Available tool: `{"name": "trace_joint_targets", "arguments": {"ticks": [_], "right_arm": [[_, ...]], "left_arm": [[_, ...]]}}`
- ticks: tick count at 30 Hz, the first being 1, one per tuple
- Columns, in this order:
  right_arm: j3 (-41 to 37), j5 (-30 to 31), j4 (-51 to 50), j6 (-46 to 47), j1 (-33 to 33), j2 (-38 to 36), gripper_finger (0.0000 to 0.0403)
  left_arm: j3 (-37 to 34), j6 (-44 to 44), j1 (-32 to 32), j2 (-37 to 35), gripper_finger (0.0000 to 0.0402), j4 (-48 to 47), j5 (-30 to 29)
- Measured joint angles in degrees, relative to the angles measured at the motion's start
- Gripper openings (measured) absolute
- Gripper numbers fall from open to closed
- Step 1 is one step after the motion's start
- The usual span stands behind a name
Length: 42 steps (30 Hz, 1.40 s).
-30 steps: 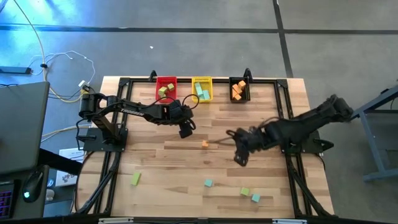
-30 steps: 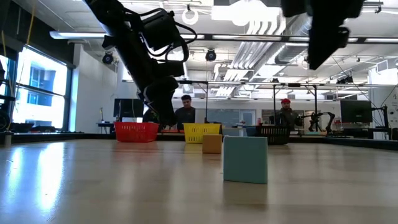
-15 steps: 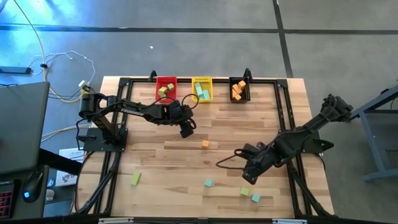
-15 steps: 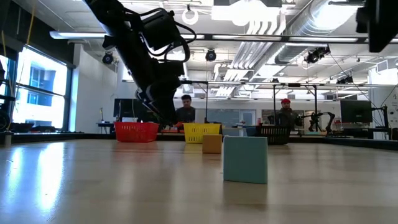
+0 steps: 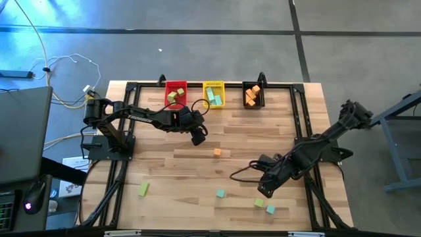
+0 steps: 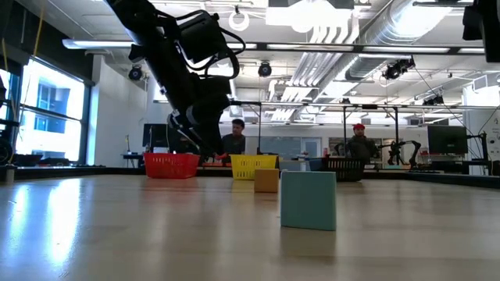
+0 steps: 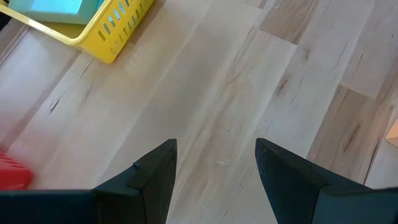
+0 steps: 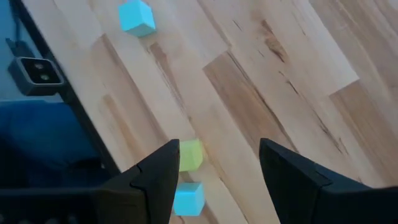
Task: Sort & place blocks by color
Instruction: Put the green block into the red basket
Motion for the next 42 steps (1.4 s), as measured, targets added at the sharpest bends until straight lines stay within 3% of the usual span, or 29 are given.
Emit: {"name": "trace_joint_targets", "arguments": {"ticks": [4, 9, 15, 39, 42], "right_arm": [[0.0, -0.7, 0.2, -0.9, 0.0, 2.6, 0.0204], [0.0, -8.5, 3.2, -1.4, 0.3, 7.6, 0.0204], [0.0, -10.6, 7.8, -1.4, 2.4, 13.1, 0.0204], [0.0, -7.3, 15.6, -0.4, 7.8, 25.0, 0.0204], [0.0, -7.2, 15.6, -0.3, 7.8, 25.7, 0.0189]], "left_arm": [[0.0, -0.1, 0.0, 0.0, 0.0202, 0.0, 0.0], [0.0, -1.2, 0.0, 0.0, 0.0202, 0.0, 0.0], [0.0, -1.4, 0.0, 0.0, 0.0202, 0.1, 0.0], [0.0, -1.4, 0.0, 0.0, 0.0202, 1.3, 0.0], [0.0, -1.4, 0.0, 0.0, 0.0202, 1.3, 0.0]]}}
